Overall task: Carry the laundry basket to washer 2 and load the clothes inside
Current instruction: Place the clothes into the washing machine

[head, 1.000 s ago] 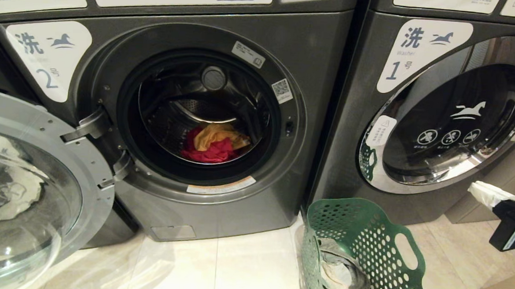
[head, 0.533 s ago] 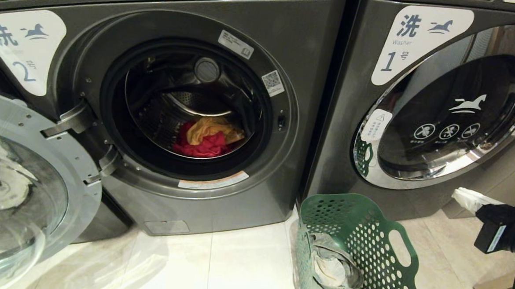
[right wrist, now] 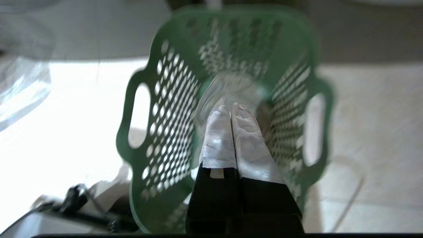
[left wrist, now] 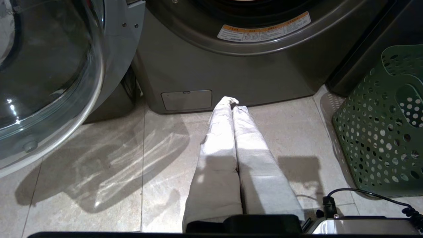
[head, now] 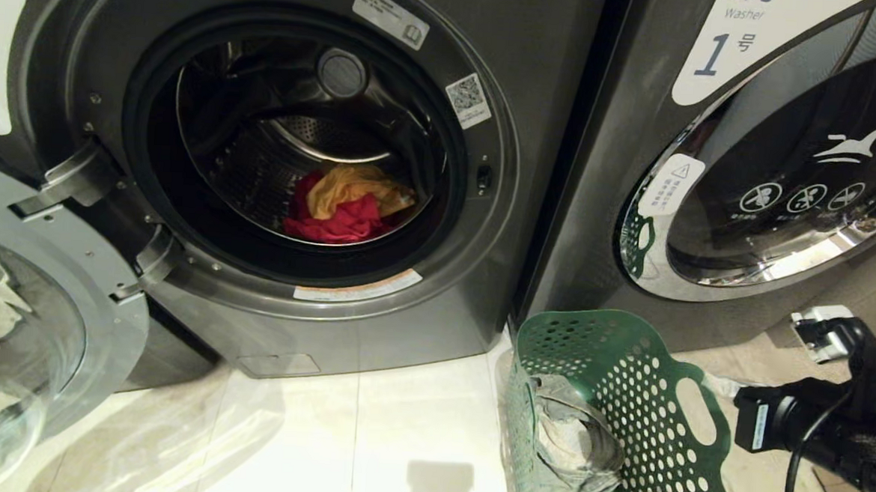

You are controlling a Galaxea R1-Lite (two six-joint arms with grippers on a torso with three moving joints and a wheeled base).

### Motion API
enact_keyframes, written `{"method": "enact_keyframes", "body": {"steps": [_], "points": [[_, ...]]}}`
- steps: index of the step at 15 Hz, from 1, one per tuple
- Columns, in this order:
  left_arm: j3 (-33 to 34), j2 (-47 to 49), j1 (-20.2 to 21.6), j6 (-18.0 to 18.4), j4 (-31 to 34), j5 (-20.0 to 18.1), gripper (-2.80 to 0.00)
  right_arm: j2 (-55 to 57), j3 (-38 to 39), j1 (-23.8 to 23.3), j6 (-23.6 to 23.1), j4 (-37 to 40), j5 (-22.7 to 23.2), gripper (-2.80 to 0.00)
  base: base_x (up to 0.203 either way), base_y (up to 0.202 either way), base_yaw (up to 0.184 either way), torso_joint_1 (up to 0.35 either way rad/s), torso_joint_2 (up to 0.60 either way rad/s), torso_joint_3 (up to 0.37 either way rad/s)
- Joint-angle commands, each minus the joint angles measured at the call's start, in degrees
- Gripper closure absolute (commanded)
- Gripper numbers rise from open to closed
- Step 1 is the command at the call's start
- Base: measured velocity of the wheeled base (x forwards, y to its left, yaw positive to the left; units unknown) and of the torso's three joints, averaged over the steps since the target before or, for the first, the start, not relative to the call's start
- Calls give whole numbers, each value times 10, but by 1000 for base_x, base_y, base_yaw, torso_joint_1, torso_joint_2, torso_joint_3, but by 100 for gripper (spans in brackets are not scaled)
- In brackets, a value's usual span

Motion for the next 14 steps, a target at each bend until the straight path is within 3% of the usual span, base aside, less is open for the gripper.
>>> {"method": "enact_keyframes", "body": {"steps": [1,5,10,14], "points": [[6,1,0,0,0,0,0,58,4,10,8,-2,3,0,0,0,0,5,1,-205],[6,1,0,0,0,0,0,164,12,17,23,-52,6,0,0,0,0,4,2,-196],[6,1,0,1,1,0,0,291,47,17,25,-293,1,0,0,0,0,3,2,-198],[6,1,0,1,1,0,0,289,34,18,24,-293,-1,0,0,0,0,1,1,-196]]}}
